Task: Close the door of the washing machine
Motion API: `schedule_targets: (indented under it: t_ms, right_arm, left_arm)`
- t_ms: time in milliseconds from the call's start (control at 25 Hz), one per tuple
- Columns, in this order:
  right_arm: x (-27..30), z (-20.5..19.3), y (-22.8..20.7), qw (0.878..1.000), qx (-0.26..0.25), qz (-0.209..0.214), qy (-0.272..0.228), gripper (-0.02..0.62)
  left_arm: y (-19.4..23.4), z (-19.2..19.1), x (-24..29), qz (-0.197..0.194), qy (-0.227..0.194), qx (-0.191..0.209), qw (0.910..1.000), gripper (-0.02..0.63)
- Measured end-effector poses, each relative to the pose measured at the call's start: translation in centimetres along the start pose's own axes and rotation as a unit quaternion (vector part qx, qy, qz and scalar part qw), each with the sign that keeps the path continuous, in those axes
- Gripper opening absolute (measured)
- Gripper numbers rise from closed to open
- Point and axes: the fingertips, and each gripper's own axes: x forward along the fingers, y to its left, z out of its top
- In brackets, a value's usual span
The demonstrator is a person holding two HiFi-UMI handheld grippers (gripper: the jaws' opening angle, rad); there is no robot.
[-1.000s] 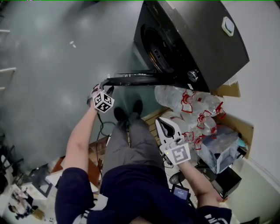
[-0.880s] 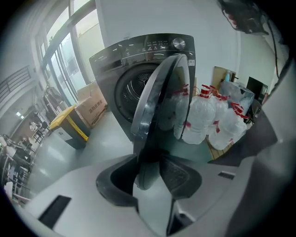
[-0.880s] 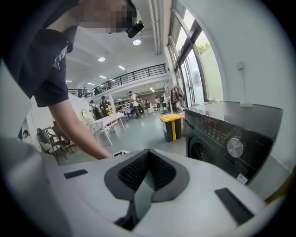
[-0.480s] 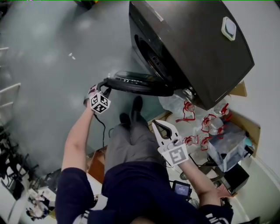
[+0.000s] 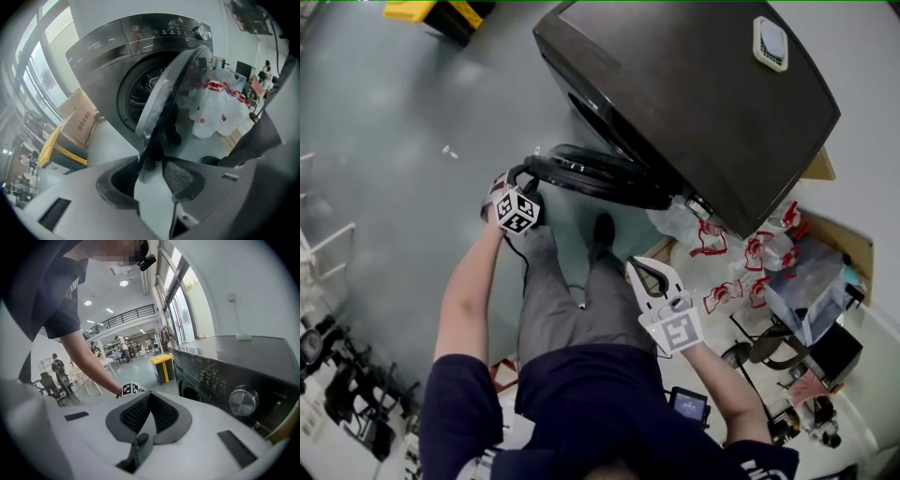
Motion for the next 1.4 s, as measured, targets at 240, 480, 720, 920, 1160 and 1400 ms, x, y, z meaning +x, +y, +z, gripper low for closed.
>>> schedule_targets:
  t_ms: [240, 480, 720, 920, 1160, 1400]
  right_arm:
    - [4.5, 1.4, -0.8, 0.996, 0.030, -0.089, -0.009, 0.020]
    - [9.0, 3.1, 0.2, 0.980, 0.072, -0.181, -0.031, 0.020]
    - [11.5, 5.6, 2.9, 0.966, 0.096, -0.233, -0.054, 0.020]
    - [11.9, 6.1, 2.4, 0.954, 0.104, -0.274, -0.065, 0.020]
    - [12.3, 5.9, 1.2, 0.945, 0.101, -0.301, -0.075, 0.020]
    - [12.5, 4.5, -0.4, 0.944, 0.092, -0.309, -0.071, 0.020]
  left_arm:
    - [4.2, 3.8, 4.0, -0.035, -0.040, 0.061, 0.9967, 0.167]
    - [6.8, 7.3, 6.3, -0.069, -0.073, 0.108, 0.9890, 0.166]
    - [7.7, 8.7, 6.7, -0.097, -0.086, 0.131, 0.9829, 0.163]
    - [8.3, 9.8, 7.1, -0.104, -0.098, 0.142, 0.9794, 0.161]
    - [8.7, 10.7, 7.7, -0.110, -0.100, 0.158, 0.9762, 0.161]
    - [9.1, 11.7, 8.1, -0.105, -0.101, 0.169, 0.9749, 0.160]
